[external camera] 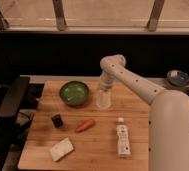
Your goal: Place the ceramic cup over the eraser
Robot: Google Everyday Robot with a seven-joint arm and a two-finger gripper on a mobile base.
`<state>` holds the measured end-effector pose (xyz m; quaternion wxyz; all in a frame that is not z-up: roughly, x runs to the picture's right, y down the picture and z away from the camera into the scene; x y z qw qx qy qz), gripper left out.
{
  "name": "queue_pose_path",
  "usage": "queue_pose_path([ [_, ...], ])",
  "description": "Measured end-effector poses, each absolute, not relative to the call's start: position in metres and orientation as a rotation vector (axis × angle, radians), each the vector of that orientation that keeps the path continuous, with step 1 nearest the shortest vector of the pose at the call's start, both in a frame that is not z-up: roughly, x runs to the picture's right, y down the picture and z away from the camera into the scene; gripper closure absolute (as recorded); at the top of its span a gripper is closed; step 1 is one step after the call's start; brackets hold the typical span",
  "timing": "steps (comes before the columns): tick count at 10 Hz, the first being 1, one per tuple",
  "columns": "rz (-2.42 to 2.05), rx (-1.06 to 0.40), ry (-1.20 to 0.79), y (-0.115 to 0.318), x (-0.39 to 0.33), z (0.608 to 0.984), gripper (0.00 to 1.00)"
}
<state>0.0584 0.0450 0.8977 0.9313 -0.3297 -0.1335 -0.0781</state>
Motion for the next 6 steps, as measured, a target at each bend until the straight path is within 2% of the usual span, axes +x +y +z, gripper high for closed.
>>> queue_pose_path([
  [2, -0.162, -0.672, -0.274, 0.043, 0.051, 0.899, 0.50],
  [4, -0.169, -0.676, -0.243, 0.037, 0.057, 0.891, 0.75],
  [6, -0.182, -0.685, -0.238, 0.034, 0.054, 0.887, 0.92],
])
